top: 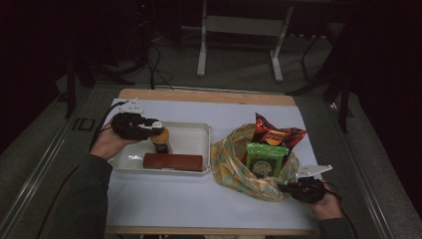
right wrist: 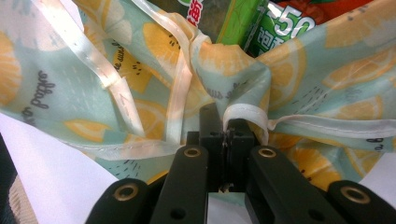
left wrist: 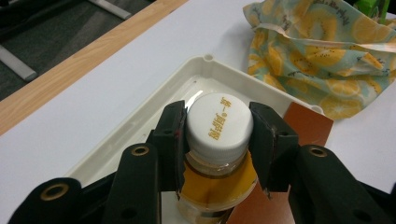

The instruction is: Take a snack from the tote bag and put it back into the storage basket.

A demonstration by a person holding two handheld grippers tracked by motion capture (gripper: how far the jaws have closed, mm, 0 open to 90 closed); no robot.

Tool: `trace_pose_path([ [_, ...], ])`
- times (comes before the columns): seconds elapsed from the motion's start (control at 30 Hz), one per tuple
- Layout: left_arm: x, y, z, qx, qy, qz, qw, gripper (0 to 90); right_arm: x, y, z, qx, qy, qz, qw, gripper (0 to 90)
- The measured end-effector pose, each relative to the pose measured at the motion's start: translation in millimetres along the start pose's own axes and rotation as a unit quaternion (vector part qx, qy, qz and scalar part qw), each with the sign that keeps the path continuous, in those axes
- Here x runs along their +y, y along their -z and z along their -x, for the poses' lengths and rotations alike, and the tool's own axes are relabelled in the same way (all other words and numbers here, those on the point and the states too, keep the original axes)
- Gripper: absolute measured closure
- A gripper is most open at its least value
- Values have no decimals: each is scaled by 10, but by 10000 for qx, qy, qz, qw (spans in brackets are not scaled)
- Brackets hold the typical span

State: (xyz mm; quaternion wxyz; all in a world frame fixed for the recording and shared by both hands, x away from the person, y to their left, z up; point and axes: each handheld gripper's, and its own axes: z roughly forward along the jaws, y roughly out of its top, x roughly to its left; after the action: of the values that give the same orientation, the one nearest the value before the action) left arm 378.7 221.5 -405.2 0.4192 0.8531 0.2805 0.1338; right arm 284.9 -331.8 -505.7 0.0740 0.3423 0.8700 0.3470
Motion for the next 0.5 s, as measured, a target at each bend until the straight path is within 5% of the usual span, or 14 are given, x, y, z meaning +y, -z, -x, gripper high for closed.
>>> trace_pose_path([
  [0.17,-29,5,52,327,273,49,9991,483,-3,2,0,8,2,12,10000,888],
  [0.5,-111,-15,219,884,434,332,9946,507,0,-5,-6,6,12,-4,10000,888],
])
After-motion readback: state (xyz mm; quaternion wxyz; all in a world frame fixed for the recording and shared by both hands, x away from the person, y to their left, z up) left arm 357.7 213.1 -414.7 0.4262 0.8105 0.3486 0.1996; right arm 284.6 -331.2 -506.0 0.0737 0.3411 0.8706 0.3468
